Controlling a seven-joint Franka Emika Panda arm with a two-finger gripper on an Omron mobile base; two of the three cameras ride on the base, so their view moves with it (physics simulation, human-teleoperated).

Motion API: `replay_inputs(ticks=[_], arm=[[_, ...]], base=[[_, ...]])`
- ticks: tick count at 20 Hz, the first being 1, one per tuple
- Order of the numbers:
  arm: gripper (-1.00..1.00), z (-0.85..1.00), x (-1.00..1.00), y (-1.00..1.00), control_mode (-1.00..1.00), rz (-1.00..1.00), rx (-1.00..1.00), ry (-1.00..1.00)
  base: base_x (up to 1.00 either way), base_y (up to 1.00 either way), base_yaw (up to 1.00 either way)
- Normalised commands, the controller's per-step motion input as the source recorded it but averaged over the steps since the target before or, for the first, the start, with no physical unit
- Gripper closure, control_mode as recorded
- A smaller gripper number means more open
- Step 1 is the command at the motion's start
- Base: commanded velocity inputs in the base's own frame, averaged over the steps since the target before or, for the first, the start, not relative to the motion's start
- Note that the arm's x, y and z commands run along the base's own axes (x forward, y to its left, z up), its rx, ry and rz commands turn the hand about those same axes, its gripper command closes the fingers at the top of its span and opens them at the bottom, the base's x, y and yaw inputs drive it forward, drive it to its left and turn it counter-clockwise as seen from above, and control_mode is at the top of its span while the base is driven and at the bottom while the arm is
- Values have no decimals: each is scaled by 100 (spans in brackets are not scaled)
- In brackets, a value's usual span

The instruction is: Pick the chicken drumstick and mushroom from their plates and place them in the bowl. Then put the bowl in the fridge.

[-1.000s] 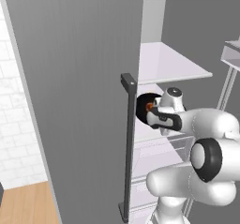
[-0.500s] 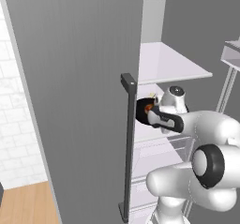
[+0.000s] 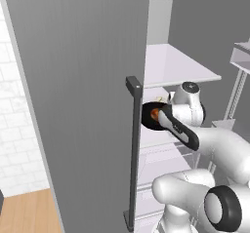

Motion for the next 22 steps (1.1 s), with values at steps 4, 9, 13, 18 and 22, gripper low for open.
replay_inputs(ticks=[4, 9, 13, 18, 22], arm=[[-100, 40, -37, 0, -100, -25, 14, 2], [-100, 17, -58, 0, -100, -29, 15, -1], [-100, 62, -33, 0, -100, -36, 16, -7], [-100, 58, -70, 0, -100, -36, 20, -6], [-100, 63, -76, 0, -100, -35, 23, -6]], base=[[0, 0, 0], [0, 0, 0], [0, 0, 0], [0, 0, 0], [0, 0, 0]])
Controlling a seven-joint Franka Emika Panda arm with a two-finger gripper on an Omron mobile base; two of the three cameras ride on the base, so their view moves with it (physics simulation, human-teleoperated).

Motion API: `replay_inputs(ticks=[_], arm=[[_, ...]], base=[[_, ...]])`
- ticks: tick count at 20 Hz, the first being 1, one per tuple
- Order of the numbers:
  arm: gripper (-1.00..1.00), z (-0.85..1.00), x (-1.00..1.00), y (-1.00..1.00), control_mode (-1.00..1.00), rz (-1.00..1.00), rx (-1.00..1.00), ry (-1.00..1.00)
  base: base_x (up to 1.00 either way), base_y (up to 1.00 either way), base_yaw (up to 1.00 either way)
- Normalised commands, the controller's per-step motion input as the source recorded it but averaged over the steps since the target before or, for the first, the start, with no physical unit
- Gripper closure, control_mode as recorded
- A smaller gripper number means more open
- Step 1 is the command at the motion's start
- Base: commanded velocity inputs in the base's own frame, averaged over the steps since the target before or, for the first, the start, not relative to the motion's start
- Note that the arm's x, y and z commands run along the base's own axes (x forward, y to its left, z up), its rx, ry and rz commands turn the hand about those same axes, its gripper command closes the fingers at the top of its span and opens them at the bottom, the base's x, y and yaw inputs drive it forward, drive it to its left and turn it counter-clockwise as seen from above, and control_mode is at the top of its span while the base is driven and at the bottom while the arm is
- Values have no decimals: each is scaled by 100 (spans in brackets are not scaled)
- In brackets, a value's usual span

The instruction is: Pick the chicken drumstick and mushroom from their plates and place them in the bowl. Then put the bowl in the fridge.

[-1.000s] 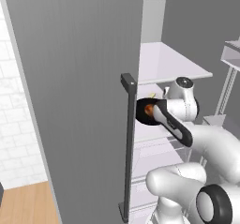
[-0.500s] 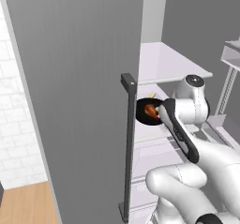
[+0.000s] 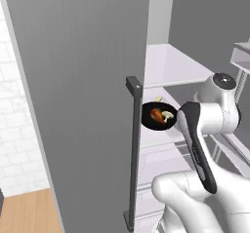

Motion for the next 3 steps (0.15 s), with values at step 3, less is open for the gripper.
replay_inputs(ticks=[3], arm=[[-100, 60, -80, 0, -100, -34, 21, -4]], base=[[0, 0, 0]])
